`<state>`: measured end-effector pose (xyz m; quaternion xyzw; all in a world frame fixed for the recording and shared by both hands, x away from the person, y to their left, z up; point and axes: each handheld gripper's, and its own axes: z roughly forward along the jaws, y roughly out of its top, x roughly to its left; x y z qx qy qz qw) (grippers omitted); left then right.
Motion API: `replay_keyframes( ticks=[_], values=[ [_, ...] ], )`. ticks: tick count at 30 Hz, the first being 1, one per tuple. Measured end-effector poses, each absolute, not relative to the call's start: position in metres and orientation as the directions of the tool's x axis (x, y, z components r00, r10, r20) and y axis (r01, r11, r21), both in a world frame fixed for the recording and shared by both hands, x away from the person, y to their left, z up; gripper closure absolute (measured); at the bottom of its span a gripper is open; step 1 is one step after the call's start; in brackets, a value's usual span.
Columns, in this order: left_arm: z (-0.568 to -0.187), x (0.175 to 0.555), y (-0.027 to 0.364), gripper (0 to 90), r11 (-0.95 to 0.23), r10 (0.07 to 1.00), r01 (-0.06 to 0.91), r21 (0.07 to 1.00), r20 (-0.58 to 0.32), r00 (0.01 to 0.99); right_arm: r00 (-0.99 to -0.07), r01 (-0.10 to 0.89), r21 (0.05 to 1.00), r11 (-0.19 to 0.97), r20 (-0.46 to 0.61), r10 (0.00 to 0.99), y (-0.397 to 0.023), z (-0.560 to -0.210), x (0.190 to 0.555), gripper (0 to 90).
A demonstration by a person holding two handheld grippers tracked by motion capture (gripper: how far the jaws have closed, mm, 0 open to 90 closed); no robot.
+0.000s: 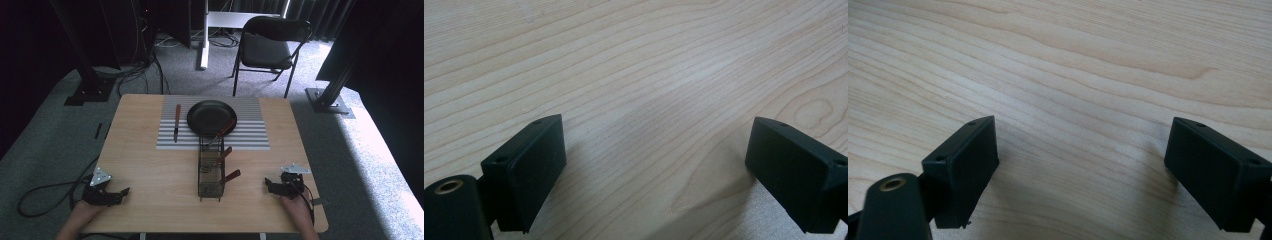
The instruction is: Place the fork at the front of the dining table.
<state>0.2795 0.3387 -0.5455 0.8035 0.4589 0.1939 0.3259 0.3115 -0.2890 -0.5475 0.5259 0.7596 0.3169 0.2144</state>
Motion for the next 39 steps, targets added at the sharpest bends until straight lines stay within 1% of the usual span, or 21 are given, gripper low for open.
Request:
replay_keyframes(
  ticks=[3, 5, 10, 18, 24, 33, 34, 39],
  values=[
    [-0.546, 0.280, 0.339, 9.1, -0.371, 0.860, 0.609, 0.701, 0.012, 0.510, -0.347, 0.678, 0.693, 0.245, 0.008, 0.938, -0.287, -0.545, 0.313, 13.9],
    [-0.546, 0.280, 0.339, 9.1, -0.371, 0.860, 0.609, 0.701, 0.012, 0.510, -0.360, 0.693, 0.672, 0.259, 0.011, 0.933, -0.283, -0.543, 0.314, 14.2],
    [-0.546, 0.280, 0.339, 9.1, -0.371, 0.860, 0.609, 0.701, 0.013, 0.510, -0.369, 0.697, 0.673, 0.247, 0.042, 0.928, -0.277, -0.536, 0.315, 14.2],
    [-0.545, 0.280, 0.339, 9.1, -0.371, 0.860, 0.609, 0.701, 0.013, 0.510, -0.419, 0.669, 0.707, 0.227, 0.107, 0.901, -0.261, -0.513, 0.323, 14.3],
    [-0.546, 0.280, 0.339, 9.1, -0.371, 0.860, 0.609, 0.701, 0.013, 0.510, -0.449, 0.636, 0.734, 0.238, 0.102, 0.888, -0.246, -0.497, 0.333, 14.2],
    [-0.546, 0.279, 0.339, 9.2, -0.371, 0.860, 0.609, 0.701, 0.013, 0.510, -0.491, 0.602, 0.772, 0.203, 0.158, 0.856, -0.226, -0.465, 0.354, 14.3],
    [-0.546, 0.279, 0.339, 9.1, -0.372, 0.860, 0.609, 0.701, 0.013, 0.510, -0.498, 0.598, 0.777, 0.198, 0.166, 0.851, -0.224, -0.460, 0.358, 15.4],
    [-0.546, 0.279, 0.339, 9.2, -0.371, 0.860, 0.609, 0.701, 0.013, 0.510, -0.507, 0.595, 0.788, 0.159, 0.214, 0.835, -0.219, -0.453, 0.368, 15.5]
  ],
)
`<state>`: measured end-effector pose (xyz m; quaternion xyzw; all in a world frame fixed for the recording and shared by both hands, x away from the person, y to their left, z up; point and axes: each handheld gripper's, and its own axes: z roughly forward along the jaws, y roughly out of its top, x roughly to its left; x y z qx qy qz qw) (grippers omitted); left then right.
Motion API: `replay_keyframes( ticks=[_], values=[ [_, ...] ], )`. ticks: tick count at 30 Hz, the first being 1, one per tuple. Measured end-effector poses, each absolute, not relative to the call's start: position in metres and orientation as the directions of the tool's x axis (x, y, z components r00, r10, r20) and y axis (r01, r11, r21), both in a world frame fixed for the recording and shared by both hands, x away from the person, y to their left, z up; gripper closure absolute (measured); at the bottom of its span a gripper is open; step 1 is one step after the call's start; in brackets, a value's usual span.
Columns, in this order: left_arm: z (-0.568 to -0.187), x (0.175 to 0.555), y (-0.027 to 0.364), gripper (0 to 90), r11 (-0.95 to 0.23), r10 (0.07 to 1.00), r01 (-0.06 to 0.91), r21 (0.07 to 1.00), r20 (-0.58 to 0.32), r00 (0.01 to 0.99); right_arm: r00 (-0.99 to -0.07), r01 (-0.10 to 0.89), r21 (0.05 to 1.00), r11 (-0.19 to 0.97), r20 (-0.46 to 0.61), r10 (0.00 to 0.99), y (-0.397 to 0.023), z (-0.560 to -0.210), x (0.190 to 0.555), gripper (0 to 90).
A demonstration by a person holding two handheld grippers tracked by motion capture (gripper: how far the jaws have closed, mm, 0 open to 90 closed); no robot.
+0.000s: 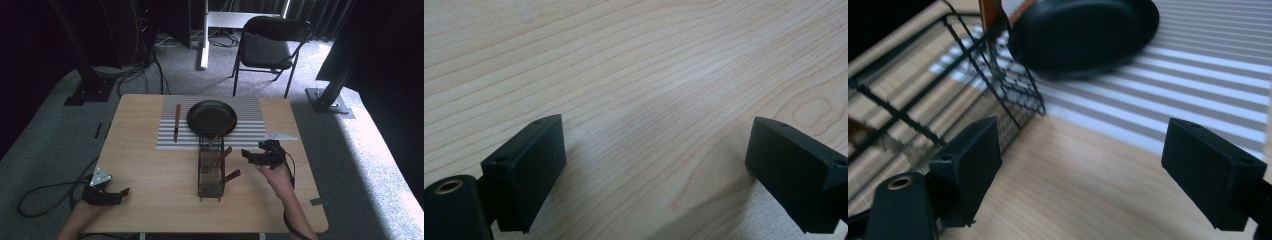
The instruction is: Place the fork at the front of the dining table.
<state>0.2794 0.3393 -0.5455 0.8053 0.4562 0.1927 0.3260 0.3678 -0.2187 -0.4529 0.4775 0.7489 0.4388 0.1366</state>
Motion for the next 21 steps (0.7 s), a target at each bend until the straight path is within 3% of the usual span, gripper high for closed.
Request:
replay_keyframes(
  ticks=[21],
  values=[
    [-0.546, 0.279, 0.339, 9.1, -0.371, 0.860, 0.609, 0.701, 0.013, 0.510, -0.551, 0.579, 0.803, 0.142, 0.258, 0.793, -0.178, -0.420, 0.408, 20.7]
  ],
)
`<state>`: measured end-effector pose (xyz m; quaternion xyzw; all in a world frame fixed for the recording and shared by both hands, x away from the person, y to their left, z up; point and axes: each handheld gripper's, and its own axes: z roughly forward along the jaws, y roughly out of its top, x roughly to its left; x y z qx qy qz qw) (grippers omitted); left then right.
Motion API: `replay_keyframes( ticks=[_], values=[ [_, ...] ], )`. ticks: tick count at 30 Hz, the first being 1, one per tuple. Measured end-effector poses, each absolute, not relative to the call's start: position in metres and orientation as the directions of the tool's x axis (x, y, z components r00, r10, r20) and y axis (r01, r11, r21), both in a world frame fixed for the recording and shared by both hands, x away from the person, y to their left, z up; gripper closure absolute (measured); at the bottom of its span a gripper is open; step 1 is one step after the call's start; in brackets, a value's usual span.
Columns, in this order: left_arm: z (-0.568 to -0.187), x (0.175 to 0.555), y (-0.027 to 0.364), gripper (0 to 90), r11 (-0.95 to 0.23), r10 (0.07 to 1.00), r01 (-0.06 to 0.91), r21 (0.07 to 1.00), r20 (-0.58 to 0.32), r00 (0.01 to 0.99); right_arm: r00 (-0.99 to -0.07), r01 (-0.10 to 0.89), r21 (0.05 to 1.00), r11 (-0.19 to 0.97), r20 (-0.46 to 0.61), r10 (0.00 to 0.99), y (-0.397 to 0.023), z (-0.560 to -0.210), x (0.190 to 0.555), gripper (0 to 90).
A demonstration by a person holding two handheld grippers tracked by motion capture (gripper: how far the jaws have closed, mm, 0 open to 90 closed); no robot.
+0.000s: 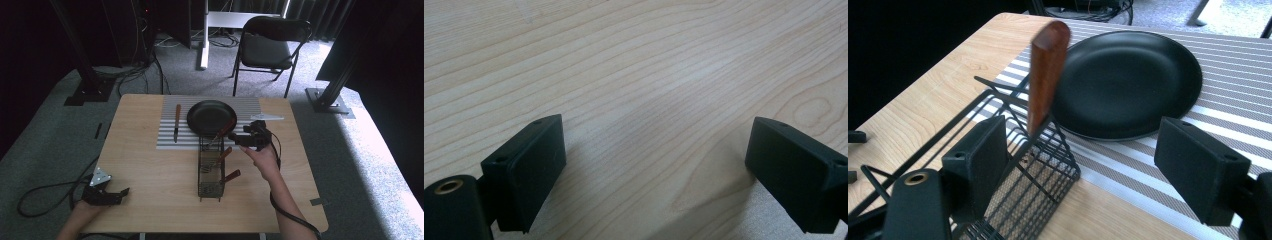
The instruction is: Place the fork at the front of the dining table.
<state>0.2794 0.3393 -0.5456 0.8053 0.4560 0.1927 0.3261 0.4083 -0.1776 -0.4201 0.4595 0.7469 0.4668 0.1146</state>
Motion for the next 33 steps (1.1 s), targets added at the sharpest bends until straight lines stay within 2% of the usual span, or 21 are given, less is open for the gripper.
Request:
replay_keyframes(
  ticks=[8, 16, 17, 24, 27, 33],
  values=[
    [-0.546, 0.279, 0.339, 9.2, -0.371, 0.860, 0.609, 0.701, 0.013, 0.510, -0.554, 0.601, 0.786, 0.145, 0.279, 0.784, -0.164, -0.424, 0.418, 24.7],
    [-0.546, 0.279, 0.339, 9.2, -0.371, 0.860, 0.609, 0.701, 0.013, 0.510, -0.538, 0.623, 0.771, 0.131, 0.300, 0.788, -0.156, -0.427, 0.428, 38.8],
    [-0.546, 0.279, 0.339, 9.1, -0.372, 0.860, 0.609, 0.701, 0.013, 0.510, -0.527, 0.632, 0.764, 0.128, 0.302, 0.795, -0.152, -0.429, 0.431, 45.3],
    [-0.546, 0.279, 0.339, 9.1, -0.371, 0.860, 0.609, 0.701, 0.013, 0.510, -0.548, 0.633, 0.761, 0.146, 0.307, 0.779, -0.145, -0.430, 0.432, 56.7],
    [-0.546, 0.279, 0.339, 9.1, -0.371, 0.860, 0.609, 0.701, 0.013, 0.510, -0.556, 0.633, 0.763, 0.131, 0.330, 0.763, -0.144, -0.429, 0.431, 68.0],
    [-0.546, 0.279, 0.339, 9.2, -0.371, 0.860, 0.609, 0.701, 0.013, 0.510, -0.564, 0.637, 0.759, 0.133, 0.341, 0.752, -0.142, -0.429, 0.431, 71.8]
  ],
)
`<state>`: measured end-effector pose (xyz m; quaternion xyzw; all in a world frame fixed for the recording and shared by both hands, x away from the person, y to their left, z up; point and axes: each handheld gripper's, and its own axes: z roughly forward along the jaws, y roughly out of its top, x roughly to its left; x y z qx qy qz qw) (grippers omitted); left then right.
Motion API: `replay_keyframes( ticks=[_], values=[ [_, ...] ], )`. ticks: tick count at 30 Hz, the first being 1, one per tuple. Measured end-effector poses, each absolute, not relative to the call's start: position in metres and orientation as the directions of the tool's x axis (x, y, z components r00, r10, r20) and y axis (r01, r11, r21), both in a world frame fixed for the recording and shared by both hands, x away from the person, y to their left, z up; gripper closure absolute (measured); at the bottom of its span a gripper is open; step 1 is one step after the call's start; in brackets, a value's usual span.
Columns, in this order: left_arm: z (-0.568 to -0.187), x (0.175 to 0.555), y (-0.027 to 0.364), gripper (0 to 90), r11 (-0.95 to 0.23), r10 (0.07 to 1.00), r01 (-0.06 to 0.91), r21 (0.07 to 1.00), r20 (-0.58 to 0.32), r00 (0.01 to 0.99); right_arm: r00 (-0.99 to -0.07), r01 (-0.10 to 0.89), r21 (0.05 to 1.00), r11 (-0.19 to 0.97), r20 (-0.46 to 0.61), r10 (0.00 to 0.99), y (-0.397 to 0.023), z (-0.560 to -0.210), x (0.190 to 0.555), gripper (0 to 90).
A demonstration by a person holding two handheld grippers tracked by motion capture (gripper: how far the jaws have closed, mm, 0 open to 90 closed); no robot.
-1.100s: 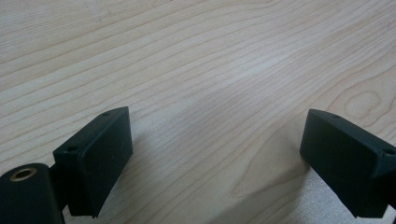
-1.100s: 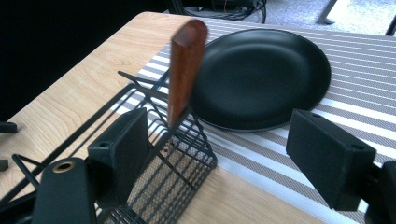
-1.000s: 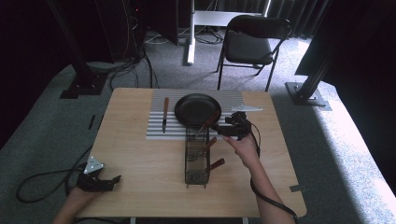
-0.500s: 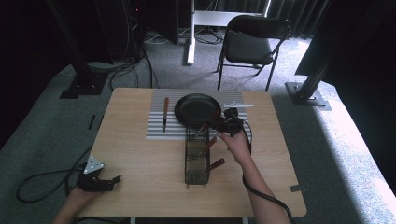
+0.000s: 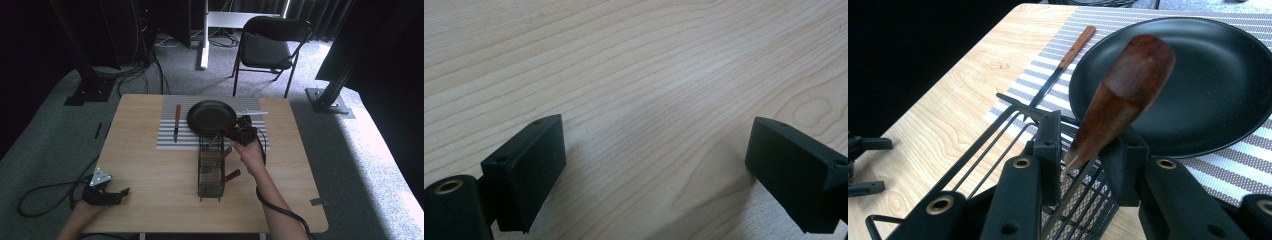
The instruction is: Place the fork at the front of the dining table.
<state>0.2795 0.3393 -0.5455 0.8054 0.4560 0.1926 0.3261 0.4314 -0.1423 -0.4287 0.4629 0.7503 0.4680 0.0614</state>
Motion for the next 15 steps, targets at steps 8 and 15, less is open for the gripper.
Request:
replay_keyframes(
  ticks=[8, 15],
  values=[
    [-0.5455, 0.2795, 0.3393, 9.1, -0.371, 0.860, 0.609, 0.701, 0.013, 0.510, -0.571, 0.648, 0.751, 0.127, 0.369, 0.734, -0.1460, -0.4277, 0.4315, 76.6],
    [-0.5455, 0.2795, 0.3393, 9.2, -0.371, 0.860, 0.609, 0.701, 0.013, 0.510, -0.578, 0.633, 0.762, 0.138, 0.345, 0.740, -0.1438, -0.4256, 0.4285, 77.2]
  ],
)
